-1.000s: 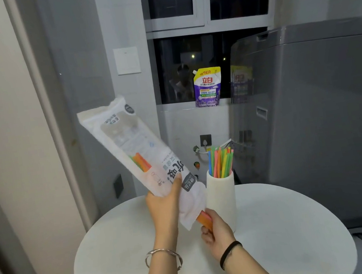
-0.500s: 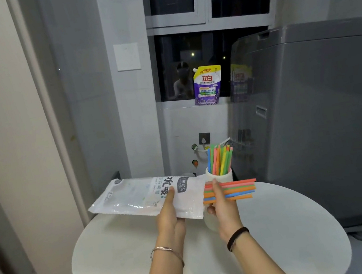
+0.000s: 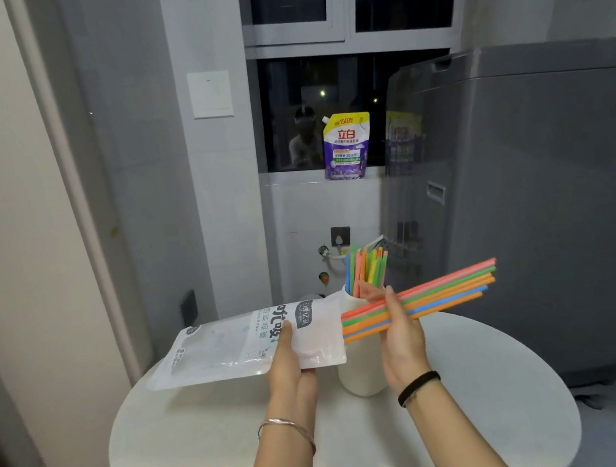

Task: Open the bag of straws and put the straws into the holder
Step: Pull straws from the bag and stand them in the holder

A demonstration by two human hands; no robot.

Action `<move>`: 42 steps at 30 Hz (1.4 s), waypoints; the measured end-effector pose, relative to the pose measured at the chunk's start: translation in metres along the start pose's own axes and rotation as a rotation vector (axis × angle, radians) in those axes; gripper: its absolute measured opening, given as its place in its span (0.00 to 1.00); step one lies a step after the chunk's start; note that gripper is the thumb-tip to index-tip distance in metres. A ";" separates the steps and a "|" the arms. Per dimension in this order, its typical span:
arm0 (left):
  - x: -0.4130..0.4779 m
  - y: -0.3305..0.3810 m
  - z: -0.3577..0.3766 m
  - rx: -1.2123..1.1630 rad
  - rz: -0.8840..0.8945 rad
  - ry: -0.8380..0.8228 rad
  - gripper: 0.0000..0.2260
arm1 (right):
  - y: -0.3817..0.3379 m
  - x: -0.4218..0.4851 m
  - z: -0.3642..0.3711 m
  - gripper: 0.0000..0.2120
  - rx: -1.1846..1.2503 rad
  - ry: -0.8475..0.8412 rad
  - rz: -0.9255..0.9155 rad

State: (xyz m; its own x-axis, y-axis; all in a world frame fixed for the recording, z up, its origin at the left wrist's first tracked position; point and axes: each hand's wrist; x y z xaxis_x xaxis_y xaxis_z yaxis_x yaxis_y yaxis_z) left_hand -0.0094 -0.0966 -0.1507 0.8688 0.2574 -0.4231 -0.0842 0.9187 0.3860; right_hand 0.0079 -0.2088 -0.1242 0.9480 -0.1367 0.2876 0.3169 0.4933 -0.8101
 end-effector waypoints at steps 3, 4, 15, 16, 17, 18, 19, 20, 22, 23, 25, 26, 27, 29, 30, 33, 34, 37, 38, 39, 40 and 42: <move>0.000 0.000 -0.001 -0.011 0.012 0.021 0.20 | -0.006 0.003 -0.002 0.22 0.147 0.018 -0.009; 0.000 0.000 -0.002 -0.018 0.014 0.029 0.19 | -0.009 0.004 -0.002 0.21 0.183 0.044 -0.022; 0.008 -0.008 -0.002 0.154 0.062 0.160 0.14 | -0.064 0.033 0.017 0.25 0.169 -0.041 -0.283; 0.008 -0.009 -0.001 0.170 0.062 0.155 0.14 | -0.061 0.033 0.022 0.25 0.130 -0.076 -0.288; 0.008 -0.010 0.000 0.186 0.061 0.145 0.15 | -0.057 0.032 0.027 0.25 0.086 -0.111 -0.285; 0.008 -0.011 0.002 0.201 0.056 0.135 0.15 | -0.052 0.031 0.031 0.25 0.040 -0.147 -0.270; 0.008 -0.011 0.003 0.213 0.048 0.131 0.15 | -0.046 0.029 0.034 0.24 0.000 -0.186 -0.242; 0.007 -0.011 0.005 0.220 0.042 0.134 0.16 | -0.041 0.027 0.037 0.24 -0.029 -0.227 -0.209; 0.006 -0.010 0.009 0.227 0.047 0.146 0.17 | -0.031 0.023 0.041 0.23 -0.047 -0.300 -0.166; 0.005 -0.010 0.010 0.225 0.056 0.145 0.18 | -0.026 0.022 0.043 0.23 -0.055 -0.333 -0.156; 0.002 -0.010 0.013 0.200 0.075 0.126 0.16 | -0.016 0.018 0.047 0.23 -0.089 -0.392 -0.127; 0.001 -0.010 0.013 0.194 0.079 0.115 0.14 | -0.013 0.017 0.048 0.24 -0.103 -0.416 -0.102; 0.001 -0.009 0.013 0.193 0.076 0.108 0.13 | -0.010 0.016 0.049 0.24 -0.110 -0.436 -0.077; 0.001 -0.006 0.010 0.186 0.056 0.105 0.12 | -0.010 0.020 0.050 0.24 -0.110 -0.430 -0.060; 0.002 -0.004 0.008 0.178 0.042 0.111 0.11 | -0.013 0.025 0.048 0.24 -0.119 -0.396 -0.081; 0.006 0.004 0.001 0.161 0.027 0.127 0.08 | -0.031 0.047 0.039 0.22 -0.219 -0.263 -0.200; 0.007 0.006 -0.001 0.159 0.030 0.129 0.08 | -0.039 0.056 0.035 0.21 -0.258 -0.228 -0.212; 0.010 0.012 -0.004 0.141 0.048 0.135 0.13 | -0.058 0.078 0.024 0.20 -0.425 -0.171 -0.205; 0.010 0.013 -0.005 0.138 0.051 0.135 0.14 | -0.062 0.084 0.020 0.20 -0.473 -0.185 -0.211; 0.011 0.014 -0.006 0.138 0.052 0.132 0.15 | -0.066 0.089 0.018 0.19 -0.506 -0.214 -0.226; 0.012 0.015 -0.007 0.137 0.052 0.131 0.16 | -0.069 0.094 0.015 0.19 -0.539 -0.245 -0.242; 0.013 0.015 -0.008 0.131 0.055 0.134 0.16 | -0.072 0.101 0.011 0.18 -0.619 -0.298 -0.260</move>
State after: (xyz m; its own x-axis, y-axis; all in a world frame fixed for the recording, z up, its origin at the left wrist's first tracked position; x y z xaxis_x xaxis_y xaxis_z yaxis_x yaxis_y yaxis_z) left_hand -0.0030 -0.0767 -0.1569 0.7912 0.3521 -0.5000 -0.0580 0.8572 0.5117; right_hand 0.0802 -0.2489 -0.0316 0.8192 0.0998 0.5648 0.5732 -0.1112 -0.8118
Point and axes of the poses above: each hand's wrist, its own x-axis towards the middle knuckle, its own z-axis out of the palm, y = z × x, and after that the axes turned 11 degrees about -z, right-handed
